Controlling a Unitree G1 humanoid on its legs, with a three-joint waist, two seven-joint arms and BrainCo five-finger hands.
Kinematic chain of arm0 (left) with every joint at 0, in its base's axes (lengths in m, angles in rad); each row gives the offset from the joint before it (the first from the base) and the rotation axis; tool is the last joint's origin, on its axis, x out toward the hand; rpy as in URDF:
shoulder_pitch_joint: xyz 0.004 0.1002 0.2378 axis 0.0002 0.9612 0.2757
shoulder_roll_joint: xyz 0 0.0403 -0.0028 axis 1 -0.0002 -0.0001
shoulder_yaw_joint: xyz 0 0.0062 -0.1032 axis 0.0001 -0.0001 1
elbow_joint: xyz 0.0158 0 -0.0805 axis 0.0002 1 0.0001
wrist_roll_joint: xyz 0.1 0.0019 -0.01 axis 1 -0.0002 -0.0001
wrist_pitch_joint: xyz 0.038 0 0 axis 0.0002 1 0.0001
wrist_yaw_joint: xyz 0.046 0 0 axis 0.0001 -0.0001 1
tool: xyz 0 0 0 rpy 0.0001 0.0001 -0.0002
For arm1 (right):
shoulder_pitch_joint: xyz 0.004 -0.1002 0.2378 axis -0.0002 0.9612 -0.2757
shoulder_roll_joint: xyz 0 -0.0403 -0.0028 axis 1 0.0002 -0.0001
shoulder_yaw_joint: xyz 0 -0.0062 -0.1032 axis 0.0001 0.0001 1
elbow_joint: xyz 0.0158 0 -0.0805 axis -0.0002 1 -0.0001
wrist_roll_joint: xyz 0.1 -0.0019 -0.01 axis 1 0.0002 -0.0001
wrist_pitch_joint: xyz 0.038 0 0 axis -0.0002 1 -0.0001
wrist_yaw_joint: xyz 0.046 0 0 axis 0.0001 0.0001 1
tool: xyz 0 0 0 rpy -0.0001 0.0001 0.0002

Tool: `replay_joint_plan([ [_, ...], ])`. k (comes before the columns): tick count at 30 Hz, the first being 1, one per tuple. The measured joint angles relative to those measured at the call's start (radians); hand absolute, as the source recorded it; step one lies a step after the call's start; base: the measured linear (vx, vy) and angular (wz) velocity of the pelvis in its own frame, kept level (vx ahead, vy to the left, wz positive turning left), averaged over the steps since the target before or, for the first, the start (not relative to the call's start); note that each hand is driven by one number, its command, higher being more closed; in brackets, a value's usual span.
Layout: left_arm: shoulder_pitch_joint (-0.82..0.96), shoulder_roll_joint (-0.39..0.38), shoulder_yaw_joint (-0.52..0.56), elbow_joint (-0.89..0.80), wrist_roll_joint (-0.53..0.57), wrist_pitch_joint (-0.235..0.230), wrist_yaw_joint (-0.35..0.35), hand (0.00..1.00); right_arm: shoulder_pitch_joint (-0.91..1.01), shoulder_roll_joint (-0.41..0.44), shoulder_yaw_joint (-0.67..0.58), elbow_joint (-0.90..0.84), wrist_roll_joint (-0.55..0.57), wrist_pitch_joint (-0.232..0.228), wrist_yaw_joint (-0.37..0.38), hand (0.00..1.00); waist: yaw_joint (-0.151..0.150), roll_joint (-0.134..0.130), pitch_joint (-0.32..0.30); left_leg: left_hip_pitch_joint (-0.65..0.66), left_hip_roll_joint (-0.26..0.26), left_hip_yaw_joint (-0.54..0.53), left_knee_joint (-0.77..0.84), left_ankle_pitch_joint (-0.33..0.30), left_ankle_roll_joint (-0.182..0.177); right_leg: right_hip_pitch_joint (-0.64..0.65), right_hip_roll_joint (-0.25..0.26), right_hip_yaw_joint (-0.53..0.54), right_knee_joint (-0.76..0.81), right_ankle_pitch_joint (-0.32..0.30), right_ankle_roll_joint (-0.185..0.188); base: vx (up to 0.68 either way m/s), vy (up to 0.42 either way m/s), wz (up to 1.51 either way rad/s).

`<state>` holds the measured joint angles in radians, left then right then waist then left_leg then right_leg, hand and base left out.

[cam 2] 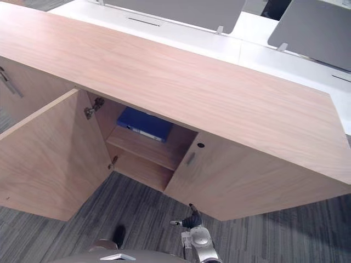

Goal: Walk over to the cabinet, pick up the folder, carry it to the office cabinet, place the folder inside the office cabinet, then close the office cabinet door

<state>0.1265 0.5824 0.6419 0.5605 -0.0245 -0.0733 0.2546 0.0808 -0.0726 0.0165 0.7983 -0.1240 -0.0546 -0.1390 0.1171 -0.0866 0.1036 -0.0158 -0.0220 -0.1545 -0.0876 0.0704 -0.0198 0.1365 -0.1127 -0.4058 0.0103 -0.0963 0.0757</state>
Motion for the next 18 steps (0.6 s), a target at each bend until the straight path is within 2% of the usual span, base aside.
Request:
replay_joint_plan([
  [1, -0.002, 0.013, -0.016, -0.022, -0.017, 0.000, -0.006, 0.00, 0.004, 0.000, 0.000, 0.000, 0.000, 0.007, 0.001, 0.00, 0.003, 0.002, 0.001, 0.000, 0.000, 0.006, 0.000, -0.001, 0.001, -0.001, -0.001, 0.006, 0.000, 0.000, 0.000, 0.00, -0.002, -0.14],
  [4, 0.020, -0.032, 0.007, -0.148, -0.054, 0.003, -0.013, 0.00, 0.018, 0.000, -0.007, 0.000, -0.001, 0.017, 0.007, 0.00, 0.005, 0.002, 0.002, 0.000, -0.004, 0.015, 0.000, -0.005, 0.005, -0.005, -0.002, 0.014, 0.000, 0.000, 0.000, 0.02, 0.003, -0.09],
  [6, 0.051, -0.098, 0.010, -0.222, -0.063, 0.001, -0.013, 0.00, 0.027, 0.000, -0.028, 0.000, -0.001, 0.020, 0.008, 0.00, 0.012, 0.005, 0.003, 0.003, -0.008, 0.016, 0.000, -0.002, 0.010, -0.006, -0.005, 0.014, 0.000, 0.000, 0.000, 0.05, 0.008, 0.02],
  [11, 0.196, -0.324, -0.050, -0.435, -0.111, -0.006, -0.004, 0.00, 0.019, 0.004, -0.040, -0.001, -0.001, 0.021, 0.028, 0.00, 0.026, 0.009, 0.006, 0.013, -0.012, 0.015, 0.000, 0.002, 0.014, -0.002, -0.009, 0.017, 0.007, 0.002, -0.004, 0.01, 0.005, 0.02],
  [14, 0.255, -0.370, -0.099, -0.495, -0.112, -0.016, -0.009, 0.00, 0.018, 0.004, -0.042, -0.001, -0.002, 0.021, 0.029, 0.00, 0.033, 0.016, 0.007, 0.019, -0.010, 0.015, 0.000, 0.007, 0.015, 0.001, -0.010, 0.017, 0.013, 0.002, -0.004, -0.07, -0.011, 0.00],
  [18, 0.269, -0.410, -0.136, -0.517, -0.122, -0.027, -0.030, 0.00, 0.019, 0.006, -0.042, -0.001, -0.002, 0.021, 0.030, 0.00, 0.025, 0.022, 0.007, 0.017, -0.003, 0.016, 0.000, 0.012, 0.007, -0.001, -0.010, 0.020, 0.012, 0.004, -0.010, -0.11, -0.008, -0.01],
])
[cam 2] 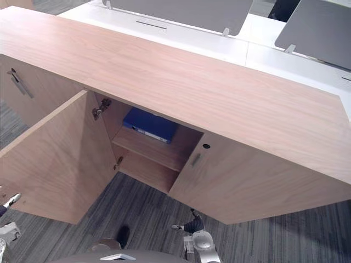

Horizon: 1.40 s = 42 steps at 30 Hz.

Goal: Walk over to the cabinet, pick up the folder, carry it to the office cabinet, place the folder inside the office cabinet, then close the office cabinet door

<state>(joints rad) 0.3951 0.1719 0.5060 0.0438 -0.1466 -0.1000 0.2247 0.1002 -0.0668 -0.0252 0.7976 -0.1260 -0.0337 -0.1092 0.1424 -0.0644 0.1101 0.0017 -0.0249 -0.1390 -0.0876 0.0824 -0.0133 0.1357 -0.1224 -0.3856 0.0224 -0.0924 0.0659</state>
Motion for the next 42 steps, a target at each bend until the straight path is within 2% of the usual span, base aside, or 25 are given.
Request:
replay_joint_plan([
  [2, 0.017, -0.021, -0.013, -0.020, -0.006, 0.000, -0.015, 0.00, 0.008, 0.000, 0.000, 0.000, 0.000, 0.000, 0.000, 0.00, -0.010, 0.000, 0.000, -0.001, 0.002, 0.001, 0.000, 0.001, 0.002, -0.006, -0.001, 0.000, 0.000, 0.000, 0.000, -0.10, 0.001, 0.01],
  [7, 0.079, -0.061, -0.104, -0.070, -0.007, -0.008, -0.035, 0.00, 0.015, 0.002, 0.000, 0.001, -0.001, 0.012, 0.000, 0.00, -0.013, 0.005, -0.001, -0.014, 0.007, 0.029, 0.000, 0.009, -0.002, -0.019, -0.001, 0.011, 0.003, 0.003, 0.007, -0.07, 0.009, 0.08],
  [15, 0.184, -0.101, -0.275, -0.045, -0.049, -0.009, -0.064, 0.00, 0.016, 0.018, -0.006, 0.001, -0.030, 0.012, -0.001, 0.00, -0.019, 0.029, -0.010, -0.017, 0.008, 0.062, 0.000, 0.020, -0.007, -0.035, -0.003, 0.051, 0.004, 0.016, 0.019, -0.04, 0.015, -0.08],
  [18, 0.188, -0.107, -0.359, 0.060, -0.049, -0.003, -0.088, 0.00, 0.017, 0.019, -0.015, 0.001, -0.030, 0.014, -0.002, 0.00, -0.036, 0.061, -0.015, -0.017, 0.013, 0.093, 0.000, 0.023, -0.005, -0.047, 0.001, 0.087, 0.008, 0.018, 0.021, -0.05, 0.014, -0.12],
  [20, 0.185, -0.112, -0.402, 0.095, -0.048, 0.005, -0.109, 0.00, 0.017, 0.020, -0.015, 0.001, -0.030, 0.016, -0.003, 0.00, -0.042, 0.069, -0.015, -0.017, 0.020, 0.118, 0.000, 0.022, -0.005, -0.062, 0.007, 0.118, 0.008, 0.023, 0.022, -0.05, 0.011, -0.37],
  [23, 0.156, -0.111, -0.496, 0.122, -0.044, 0.009, -0.159, 0.00, 0.023, 0.019, -0.015, 0.001, -0.030, 0.016, -0.006, 0.00, -0.077, 0.070, -0.017, -0.015, 0.027, 0.149, 0.000, 0.022, -0.004, -0.072, 0.012, 0.150, 0.006, 0.023, 0.021, -0.02, 0.004, -0.34],
  [27, 0.114, -0.132, -0.606, 0.155, -0.032, 0.017, -0.194, 0.00, 0.033, 0.020, -0.015, -0.004, -0.030, 0.017, -0.009, 0.00, -0.097, 0.073, -0.020, -0.014, 0.043, 0.205, 0.001, 0.013, -0.002, -0.100, 0.025, 0.214, -0.002, 0.032, 0.016, -0.01, 0.000, -0.47],
  [32, -0.017, -0.133, -0.636, 0.217, -0.004, 0.023, -0.202, 0.00, 0.034, 0.018, -0.016, -0.005, -0.029, 0.017, -0.016, 0.00, -0.144, 0.083, -0.036, 0.012, 0.054, 0.260, 0.001, -0.005, -0.005, -0.102, 0.035, 0.268, -0.014, 0.047, 0.011, 0.03, -0.017, -0.43],
  [39, -0.153, -0.129, -0.622, 0.278, 0.003, 0.025, -0.142, 0.00, 0.036, 0.017, -0.019, -0.005, -0.028, 0.021, -0.045, 0.00, -0.185, 0.095, -0.051, 0.037, 0.069, 0.340, 0.002, -0.035, -0.014, -0.105, 0.051, 0.338, -0.053, 0.096, 0.011, 0.09, -0.017, -0.38],
  [42, -0.223, -0.109, -0.590, 0.345, 0.026, 0.041, -0.099, 0.00, 0.033, 0.017, -0.019, -0.006, -0.028, 0.022, -0.046, 0.00, -0.203, 0.095, -0.052, 0.038, 0.073, 0.362, 0.007, -0.038, -0.011, -0.104, 0.060, 0.354, -0.072, 0.108, 0.010, 0.09, -0.019, -0.18],
])
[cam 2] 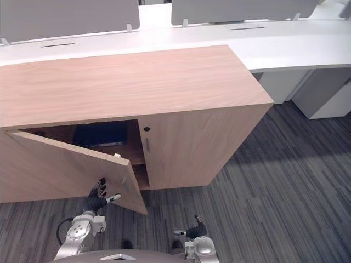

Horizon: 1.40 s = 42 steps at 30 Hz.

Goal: Walk over to the cabinet, pick up the folder, carry it to the office cabinet, place the folder inside the office cabinet, then close the office cabinet door

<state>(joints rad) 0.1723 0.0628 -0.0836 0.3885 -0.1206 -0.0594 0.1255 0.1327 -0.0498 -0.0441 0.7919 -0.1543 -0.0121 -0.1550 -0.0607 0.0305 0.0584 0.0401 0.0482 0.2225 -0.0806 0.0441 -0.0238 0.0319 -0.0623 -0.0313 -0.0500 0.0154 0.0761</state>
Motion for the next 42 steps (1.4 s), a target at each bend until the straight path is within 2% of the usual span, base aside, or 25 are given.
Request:
replay_joint_plan([
  [4, -0.085, 0.040, 0.046, 0.060, 0.011, 0.016, 0.053, 0.00, 0.001, -0.001, 0.000, -0.011, 0.000, 0.008, 0.000, 0.00, -0.007, 0.000, 0.001, 0.008, 0.006, 0.023, 0.000, -0.009, -0.004, -0.002, 0.007, 0.020, -0.006, 0.005, -0.001, 0.04, -0.012, -0.19],
  [6, -0.150, 0.080, 0.056, 0.100, 0.026, 0.021, 0.092, 0.00, 0.002, -0.001, 0.001, -0.023, 0.000, 0.009, 0.000, 0.00, -0.025, -0.001, 0.001, 0.011, 0.006, 0.032, 0.000, -0.013, -0.004, -0.003, 0.008, 0.028, -0.010, 0.010, -0.002, -0.02, -0.005, -0.18],
  [16, -0.235, 0.096, 0.075, 0.133, 0.026, 0.018, 0.129, 0.00, -0.010, 0.002, -0.011, -0.029, 0.013, 0.007, -0.001, 0.00, -0.052, -0.015, 0.018, -0.009, -0.004, 0.051, -0.002, -0.012, -0.001, -0.033, -0.004, 0.046, -0.018, 0.026, 0.002, -0.04, 0.006, -0.07],
  [23, -0.177, 0.072, 0.032, 0.114, 0.004, 0.003, 0.104, 0.00, -0.025, 0.002, -0.022, 0.001, 0.034, 0.008, -0.009, 0.00, -0.052, -0.023, 0.021, -0.007, -0.006, 0.027, -0.006, -0.012, 0.000, -0.013, -0.005, 0.019, -0.030, 0.024, 0.004, 0.01, -0.013, 0.09],
  [30, -0.059, 0.034, 0.003, 0.112, -0.024, -0.002, 0.050, 0.00, -0.043, 0.002, -0.059, 0.052, 0.052, 0.012, -0.030, 0.00, -0.034, -0.026, 0.022, -0.002, -0.007, 0.001, -0.006, -0.010, 0.002, 0.006, -0.006, -0.009, -0.030, 0.019, 0.008, -0.01, -0.017, 0.11],
  [33, -0.049, 0.034, 0.011, 0.184, -0.024, -0.004, 0.019, 0.00, -0.056, 0.000, -0.060, 0.085, 0.056, 0.016, -0.030, 0.00, -0.020, -0.027, 0.021, -0.002, -0.011, -0.011, -0.006, -0.006, 0.006, 0.012, -0.010, -0.021, -0.030, 0.016, 0.010, -0.05, -0.011, 0.14],
  [35, -0.042, 0.033, 0.018, 0.259, -0.022, -0.002, 0.009, 0.00, -0.066, 0.002, -0.069, 0.102, 0.071, 0.016, -0.030, 0.00, -0.022, -0.027, 0.021, -0.002, -0.018, -0.027, -0.007, -0.005, 0.009, 0.021, -0.017, -0.037, -0.030, 0.012, 0.013, -0.03, 0.000, 0.22],
  [39, -0.038, 0.036, 0.091, 0.451, 0.002, 0.010, -0.005, 0.00, -0.089, 0.003, -0.083, 0.157, 0.074, 0.016, -0.030, 0.00, 0.002, -0.046, 0.017, -0.001, -0.023, -0.034, -0.007, -0.005, 0.009, 0.027, -0.024, -0.044, -0.030, 0.009, 0.016, -0.01, 0.005, 0.07],
  [42, -0.034, 0.037, 0.126, 0.541, 0.028, 0.020, -0.004, 0.00, -0.103, 0.002, -0.093, 0.178, 0.077, 0.018, -0.029, 0.00, 0.002, -0.056, 0.022, 0.002, -0.032, -0.048, -0.007, -0.003, 0.012, 0.039, -0.032, -0.064, -0.030, 0.006, 0.020, -0.01, 0.004, 0.18],
])
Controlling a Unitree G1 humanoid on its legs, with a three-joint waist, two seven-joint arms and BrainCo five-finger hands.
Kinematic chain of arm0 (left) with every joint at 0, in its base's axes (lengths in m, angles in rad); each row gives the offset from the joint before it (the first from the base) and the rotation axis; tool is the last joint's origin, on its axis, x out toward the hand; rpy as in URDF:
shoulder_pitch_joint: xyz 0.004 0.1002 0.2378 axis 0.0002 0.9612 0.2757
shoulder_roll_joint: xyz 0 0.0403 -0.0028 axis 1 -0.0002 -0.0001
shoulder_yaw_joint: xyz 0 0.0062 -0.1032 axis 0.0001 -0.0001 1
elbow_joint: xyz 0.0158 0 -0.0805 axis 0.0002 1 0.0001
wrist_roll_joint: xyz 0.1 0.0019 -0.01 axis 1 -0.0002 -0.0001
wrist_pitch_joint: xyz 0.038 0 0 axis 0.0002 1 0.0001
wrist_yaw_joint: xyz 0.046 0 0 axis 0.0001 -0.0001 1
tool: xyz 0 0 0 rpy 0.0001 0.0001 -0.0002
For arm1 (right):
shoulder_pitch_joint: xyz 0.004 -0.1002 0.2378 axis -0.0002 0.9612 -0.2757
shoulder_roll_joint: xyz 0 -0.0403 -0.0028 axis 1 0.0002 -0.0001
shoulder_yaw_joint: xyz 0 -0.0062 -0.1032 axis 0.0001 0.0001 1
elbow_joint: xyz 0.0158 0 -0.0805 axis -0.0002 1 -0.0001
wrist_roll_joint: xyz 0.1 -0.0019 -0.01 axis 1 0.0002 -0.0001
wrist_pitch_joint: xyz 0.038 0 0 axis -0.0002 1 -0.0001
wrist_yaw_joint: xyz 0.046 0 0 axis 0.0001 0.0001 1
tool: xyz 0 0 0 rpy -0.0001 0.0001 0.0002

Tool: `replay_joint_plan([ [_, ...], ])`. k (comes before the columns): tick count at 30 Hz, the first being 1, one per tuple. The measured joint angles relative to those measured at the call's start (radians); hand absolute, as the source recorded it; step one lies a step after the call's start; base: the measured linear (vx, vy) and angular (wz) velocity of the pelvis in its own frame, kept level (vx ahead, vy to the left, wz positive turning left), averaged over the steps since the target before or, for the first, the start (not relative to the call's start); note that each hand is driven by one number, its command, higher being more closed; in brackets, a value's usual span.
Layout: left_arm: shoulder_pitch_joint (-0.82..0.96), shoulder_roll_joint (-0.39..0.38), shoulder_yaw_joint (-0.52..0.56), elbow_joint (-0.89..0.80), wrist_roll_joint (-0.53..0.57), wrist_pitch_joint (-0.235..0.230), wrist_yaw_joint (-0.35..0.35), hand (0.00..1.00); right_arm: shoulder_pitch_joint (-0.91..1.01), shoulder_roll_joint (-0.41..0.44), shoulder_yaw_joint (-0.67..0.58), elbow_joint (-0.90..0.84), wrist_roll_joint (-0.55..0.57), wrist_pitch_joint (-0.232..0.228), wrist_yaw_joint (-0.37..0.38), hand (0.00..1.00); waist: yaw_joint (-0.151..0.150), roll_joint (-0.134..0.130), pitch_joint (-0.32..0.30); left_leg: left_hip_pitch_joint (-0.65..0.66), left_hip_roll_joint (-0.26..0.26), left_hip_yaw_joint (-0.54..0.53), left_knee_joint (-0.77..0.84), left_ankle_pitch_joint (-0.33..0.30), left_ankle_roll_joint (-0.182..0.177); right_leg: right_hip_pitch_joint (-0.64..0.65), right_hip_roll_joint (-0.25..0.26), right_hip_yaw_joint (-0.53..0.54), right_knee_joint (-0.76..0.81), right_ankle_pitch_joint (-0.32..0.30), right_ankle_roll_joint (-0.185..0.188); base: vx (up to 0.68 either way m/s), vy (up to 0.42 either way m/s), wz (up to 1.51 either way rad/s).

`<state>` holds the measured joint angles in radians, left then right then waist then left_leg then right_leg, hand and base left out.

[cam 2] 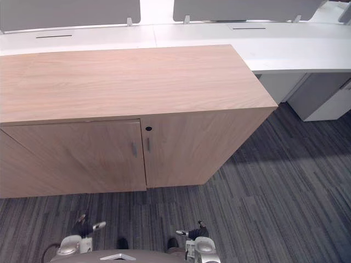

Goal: Walk over to the cabinet, pick up the folder, carry it to the office cabinet, place the folder inside the office cabinet, then close the office cabinet door

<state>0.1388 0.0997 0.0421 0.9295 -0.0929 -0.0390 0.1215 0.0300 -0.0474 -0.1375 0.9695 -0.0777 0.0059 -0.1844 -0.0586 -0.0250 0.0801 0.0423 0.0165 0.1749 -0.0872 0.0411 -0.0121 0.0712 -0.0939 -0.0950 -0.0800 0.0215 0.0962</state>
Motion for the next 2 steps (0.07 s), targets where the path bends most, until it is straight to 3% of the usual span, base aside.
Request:
replay_joint_plan([
  [2, 0.005, -0.004, 0.019, 0.006, 0.013, 0.001, 0.002, 0.00, -0.007, -0.002, -0.014, 0.018, 0.000, 0.000, 0.000, 0.00, 0.005, -0.001, 0.000, 0.004, -0.005, -0.006, 0.000, -0.001, 0.001, 0.007, -0.006, -0.005, 0.000, -0.002, 0.002, -0.01, 0.005, 0.12],
])
